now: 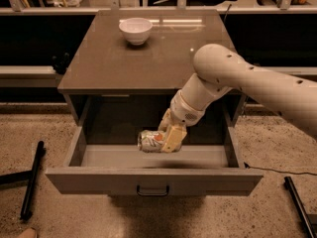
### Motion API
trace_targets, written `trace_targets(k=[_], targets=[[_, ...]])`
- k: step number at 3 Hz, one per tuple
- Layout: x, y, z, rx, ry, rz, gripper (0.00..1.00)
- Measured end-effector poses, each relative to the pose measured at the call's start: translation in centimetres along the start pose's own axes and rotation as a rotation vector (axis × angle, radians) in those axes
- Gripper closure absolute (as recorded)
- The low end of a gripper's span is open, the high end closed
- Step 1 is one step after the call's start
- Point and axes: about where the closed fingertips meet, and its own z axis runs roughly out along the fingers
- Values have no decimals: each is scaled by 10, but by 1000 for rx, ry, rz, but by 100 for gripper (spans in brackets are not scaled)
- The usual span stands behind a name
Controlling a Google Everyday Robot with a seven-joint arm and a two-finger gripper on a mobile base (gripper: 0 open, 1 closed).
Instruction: Place 7up can into top drawer
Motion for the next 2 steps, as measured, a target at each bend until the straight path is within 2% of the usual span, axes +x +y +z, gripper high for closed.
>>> trace_targets(k=[1,2], targets=[[10,-6,17,-5,16,39,82],[19,-16,25,11,32,65,59]])
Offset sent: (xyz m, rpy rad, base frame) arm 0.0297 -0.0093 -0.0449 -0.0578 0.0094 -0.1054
